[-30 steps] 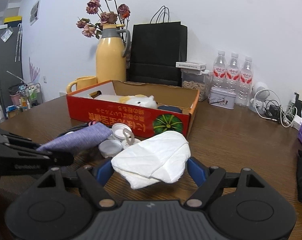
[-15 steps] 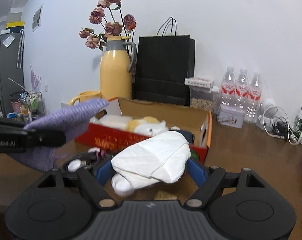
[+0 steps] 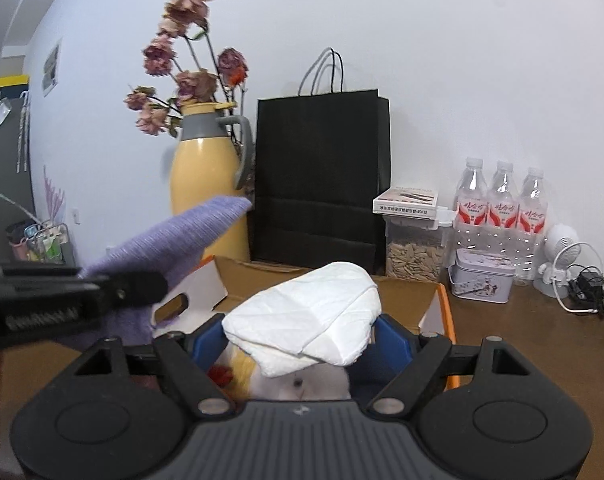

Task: Organize objects
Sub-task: 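Lower the pouch and cloth into the cardboard box and open both tools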

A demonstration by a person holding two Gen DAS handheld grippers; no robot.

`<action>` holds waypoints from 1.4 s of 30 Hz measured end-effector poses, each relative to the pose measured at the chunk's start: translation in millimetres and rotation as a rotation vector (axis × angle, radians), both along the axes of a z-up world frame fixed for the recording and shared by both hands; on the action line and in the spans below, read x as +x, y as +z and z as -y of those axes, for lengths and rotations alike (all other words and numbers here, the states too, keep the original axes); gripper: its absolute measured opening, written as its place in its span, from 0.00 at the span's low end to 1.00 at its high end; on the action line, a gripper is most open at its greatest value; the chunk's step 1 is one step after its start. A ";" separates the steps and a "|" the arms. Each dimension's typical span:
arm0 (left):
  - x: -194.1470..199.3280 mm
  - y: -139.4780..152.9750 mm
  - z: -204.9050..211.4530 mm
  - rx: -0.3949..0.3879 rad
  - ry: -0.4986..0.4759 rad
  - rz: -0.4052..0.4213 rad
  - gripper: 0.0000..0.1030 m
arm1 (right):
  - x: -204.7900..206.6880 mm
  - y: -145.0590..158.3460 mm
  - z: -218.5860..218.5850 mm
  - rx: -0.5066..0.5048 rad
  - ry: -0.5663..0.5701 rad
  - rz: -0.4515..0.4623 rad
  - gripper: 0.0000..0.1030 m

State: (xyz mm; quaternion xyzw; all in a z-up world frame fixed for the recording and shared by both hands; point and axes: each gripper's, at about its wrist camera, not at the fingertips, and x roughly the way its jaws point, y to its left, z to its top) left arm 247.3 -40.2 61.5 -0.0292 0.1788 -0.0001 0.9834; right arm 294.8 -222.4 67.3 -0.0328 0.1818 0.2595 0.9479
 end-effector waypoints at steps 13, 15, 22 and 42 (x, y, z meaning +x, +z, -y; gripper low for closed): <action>72.7 -34.6 -19.3 0.025 0.090 -0.088 0.13 | 76.1 -34.9 -25.1 -0.060 -0.080 -0.069 0.85; 73.2 -37.7 -21.3 0.033 0.104 -0.093 0.41 | 77.7 -40.7 -24.5 -0.071 -0.076 -0.084 0.88; 59.6 -35.3 -27.0 -0.012 0.099 0.006 1.00 | 71.6 -38.2 -21.4 -0.059 -0.074 -0.104 1.00; -4.9 -16.7 -35.7 -0.055 0.095 0.101 1.00 | 8.2 -11.9 -4.1 -0.072 -0.119 0.022 1.00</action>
